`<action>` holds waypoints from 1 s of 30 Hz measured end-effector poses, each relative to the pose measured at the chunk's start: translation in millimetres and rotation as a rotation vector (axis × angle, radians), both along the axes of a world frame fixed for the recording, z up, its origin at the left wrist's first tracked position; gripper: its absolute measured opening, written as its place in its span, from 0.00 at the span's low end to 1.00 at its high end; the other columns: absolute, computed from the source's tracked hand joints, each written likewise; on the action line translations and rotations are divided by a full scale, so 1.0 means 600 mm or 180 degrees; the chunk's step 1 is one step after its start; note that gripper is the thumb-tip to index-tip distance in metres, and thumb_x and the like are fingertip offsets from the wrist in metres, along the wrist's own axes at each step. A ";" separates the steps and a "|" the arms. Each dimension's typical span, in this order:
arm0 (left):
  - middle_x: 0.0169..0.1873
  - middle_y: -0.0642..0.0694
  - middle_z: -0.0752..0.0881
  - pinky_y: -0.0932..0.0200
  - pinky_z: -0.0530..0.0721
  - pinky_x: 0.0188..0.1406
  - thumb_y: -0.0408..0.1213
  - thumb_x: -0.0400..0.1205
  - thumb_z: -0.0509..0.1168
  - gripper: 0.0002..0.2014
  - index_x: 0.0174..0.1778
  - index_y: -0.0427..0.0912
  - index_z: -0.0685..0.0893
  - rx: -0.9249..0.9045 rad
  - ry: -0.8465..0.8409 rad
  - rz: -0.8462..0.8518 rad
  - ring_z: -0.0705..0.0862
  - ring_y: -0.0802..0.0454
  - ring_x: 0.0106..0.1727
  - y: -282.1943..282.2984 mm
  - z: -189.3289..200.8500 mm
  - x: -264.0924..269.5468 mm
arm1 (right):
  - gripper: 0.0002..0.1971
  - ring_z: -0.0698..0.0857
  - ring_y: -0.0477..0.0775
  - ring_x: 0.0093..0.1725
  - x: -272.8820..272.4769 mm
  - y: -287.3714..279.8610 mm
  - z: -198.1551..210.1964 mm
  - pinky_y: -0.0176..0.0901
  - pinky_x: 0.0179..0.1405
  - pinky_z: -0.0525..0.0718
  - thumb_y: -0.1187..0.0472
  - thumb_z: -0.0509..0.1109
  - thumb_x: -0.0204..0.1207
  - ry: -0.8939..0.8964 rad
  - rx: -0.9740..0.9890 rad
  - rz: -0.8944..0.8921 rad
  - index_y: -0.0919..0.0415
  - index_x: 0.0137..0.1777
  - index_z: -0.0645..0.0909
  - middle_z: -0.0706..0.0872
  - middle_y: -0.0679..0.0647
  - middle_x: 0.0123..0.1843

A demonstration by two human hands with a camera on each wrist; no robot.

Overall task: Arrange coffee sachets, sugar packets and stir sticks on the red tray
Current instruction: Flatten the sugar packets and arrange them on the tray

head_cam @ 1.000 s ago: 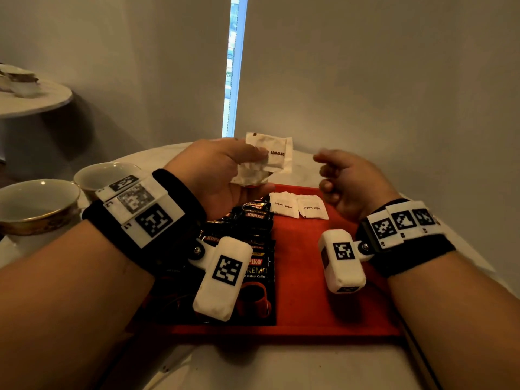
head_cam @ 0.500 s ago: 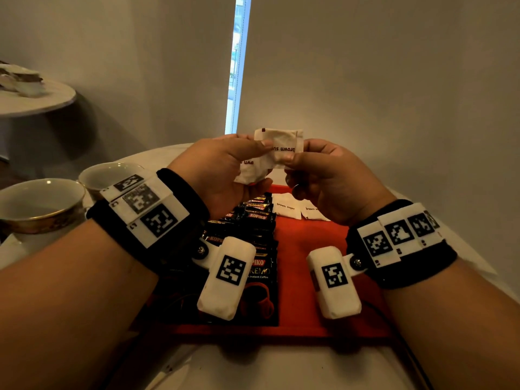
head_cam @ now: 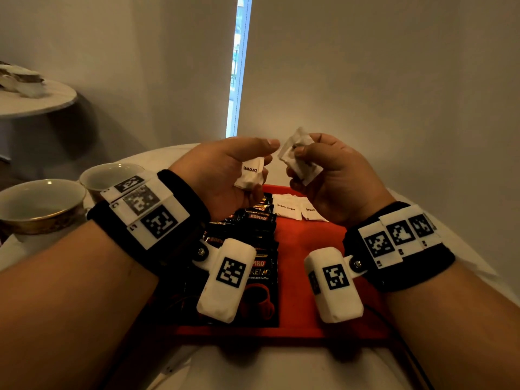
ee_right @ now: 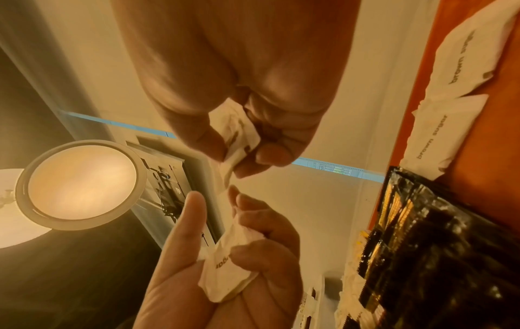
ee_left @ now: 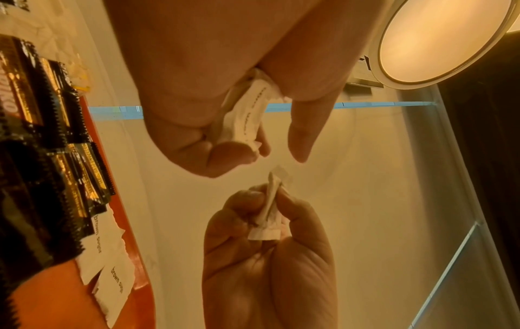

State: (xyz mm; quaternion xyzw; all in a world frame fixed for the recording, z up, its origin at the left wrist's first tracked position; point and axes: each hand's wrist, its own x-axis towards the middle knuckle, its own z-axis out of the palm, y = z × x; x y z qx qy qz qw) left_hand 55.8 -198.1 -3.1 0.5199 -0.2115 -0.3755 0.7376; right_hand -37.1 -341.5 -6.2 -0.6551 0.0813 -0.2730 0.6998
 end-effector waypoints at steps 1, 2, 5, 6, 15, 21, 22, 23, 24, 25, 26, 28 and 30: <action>0.41 0.46 0.82 0.63 0.74 0.27 0.34 0.75 0.73 0.12 0.53 0.42 0.83 -0.0028 -0.0071 -0.0045 0.79 0.55 0.33 0.001 0.000 -0.002 | 0.06 0.84 0.51 0.33 0.000 0.002 0.000 0.43 0.31 0.79 0.72 0.63 0.80 0.0038 -0.0039 0.0016 0.63 0.51 0.80 0.87 0.53 0.36; 0.43 0.45 0.84 0.62 0.75 0.28 0.32 0.75 0.72 0.12 0.54 0.42 0.84 -0.0057 -0.0121 -0.0084 0.81 0.54 0.33 0.002 -0.001 -0.002 | 0.07 0.84 0.50 0.33 -0.001 0.004 0.000 0.42 0.30 0.79 0.72 0.64 0.80 0.0066 -0.0065 0.0034 0.63 0.51 0.80 0.88 0.53 0.36; 0.48 0.42 0.86 0.61 0.78 0.26 0.29 0.75 0.71 0.15 0.58 0.42 0.85 -0.0071 -0.0209 -0.0200 0.84 0.53 0.35 0.003 -0.003 0.001 | 0.07 0.85 0.50 0.32 -0.002 0.011 -0.001 0.41 0.29 0.80 0.72 0.66 0.79 0.0110 -0.0097 0.0100 0.64 0.53 0.82 0.89 0.54 0.38; 0.45 0.42 0.87 0.62 0.79 0.26 0.29 0.76 0.70 0.14 0.57 0.42 0.85 -0.0067 -0.0236 -0.0209 0.84 0.53 0.34 0.003 -0.002 0.000 | 0.07 0.85 0.50 0.32 -0.002 0.013 -0.001 0.41 0.29 0.80 0.72 0.67 0.79 0.0116 -0.0113 0.0110 0.64 0.54 0.82 0.89 0.55 0.38; 0.45 0.40 0.86 0.60 0.82 0.27 0.29 0.83 0.64 0.05 0.50 0.43 0.82 -0.0054 -0.0195 -0.0023 0.86 0.50 0.36 0.002 -0.001 0.001 | 0.14 0.84 0.49 0.31 0.001 0.013 0.000 0.42 0.30 0.77 0.61 0.64 0.85 0.0006 0.0099 -0.0134 0.70 0.65 0.79 0.89 0.53 0.36; 0.38 0.45 0.87 0.61 0.79 0.27 0.43 0.83 0.69 0.11 0.59 0.44 0.84 0.0055 -0.0276 0.0092 0.77 0.51 0.36 0.002 -0.001 0.003 | 0.08 0.84 0.50 0.31 0.000 0.005 -0.004 0.45 0.32 0.77 0.60 0.65 0.85 0.0119 -0.0050 -0.0094 0.64 0.53 0.82 0.87 0.54 0.36; 0.37 0.45 0.87 0.61 0.79 0.27 0.42 0.84 0.68 0.09 0.57 0.44 0.83 0.0063 -0.0276 0.0108 0.77 0.51 0.35 0.002 -0.001 0.004 | 0.07 0.83 0.50 0.31 0.001 0.004 -0.004 0.45 0.31 0.75 0.60 0.65 0.85 0.0132 -0.0065 -0.0076 0.63 0.52 0.82 0.86 0.54 0.36; 0.37 0.45 0.87 0.61 0.79 0.27 0.42 0.84 0.68 0.08 0.56 0.45 0.83 0.0072 -0.0273 0.0122 0.78 0.51 0.35 0.002 -0.001 0.003 | 0.07 0.81 0.51 0.30 0.001 0.002 -0.005 0.44 0.30 0.73 0.60 0.66 0.84 0.0139 -0.0075 -0.0058 0.63 0.50 0.82 0.85 0.55 0.35; 0.36 0.46 0.87 0.62 0.79 0.27 0.42 0.84 0.68 0.07 0.55 0.45 0.83 0.0074 -0.0279 0.0129 0.78 0.51 0.35 0.002 0.000 0.003 | 0.06 0.79 0.51 0.30 0.001 0.001 -0.005 0.44 0.29 0.70 0.60 0.66 0.84 0.0140 -0.0084 -0.0035 0.62 0.48 0.82 0.84 0.55 0.34; 0.35 0.46 0.87 0.62 0.79 0.27 0.42 0.84 0.68 0.06 0.54 0.45 0.83 0.0074 -0.0289 0.0121 0.78 0.51 0.35 0.002 0.000 0.003 | 0.05 0.77 0.52 0.29 0.002 0.000 -0.006 0.43 0.28 0.68 0.61 0.67 0.83 0.0139 -0.0097 -0.0015 0.62 0.47 0.82 0.83 0.55 0.33; 0.35 0.46 0.87 0.62 0.79 0.27 0.42 0.84 0.68 0.06 0.52 0.45 0.83 0.0078 -0.0298 0.0112 0.78 0.51 0.35 0.001 -0.001 0.003 | 0.05 0.74 0.52 0.29 0.002 -0.002 -0.007 0.43 0.27 0.66 0.62 0.68 0.82 0.0140 -0.0116 0.0001 0.62 0.47 0.82 0.82 0.56 0.32; 0.35 0.46 0.86 0.62 0.77 0.27 0.41 0.84 0.67 0.05 0.50 0.45 0.83 0.0058 -0.0271 0.0126 0.77 0.52 0.34 0.000 -0.001 0.002 | 0.04 0.71 0.51 0.28 0.003 -0.007 -0.008 0.43 0.26 0.63 0.63 0.69 0.81 0.0155 -0.0175 -0.0023 0.62 0.46 0.82 0.81 0.56 0.33; 0.37 0.46 0.84 0.62 0.76 0.26 0.39 0.84 0.66 0.03 0.50 0.44 0.83 0.0000 -0.0098 0.0167 0.78 0.53 0.33 -0.001 0.000 0.004 | 0.05 0.71 0.50 0.27 0.005 -0.016 -0.010 0.41 0.25 0.64 0.63 0.68 0.83 0.0199 -0.0139 -0.0151 0.62 0.47 0.83 0.83 0.57 0.35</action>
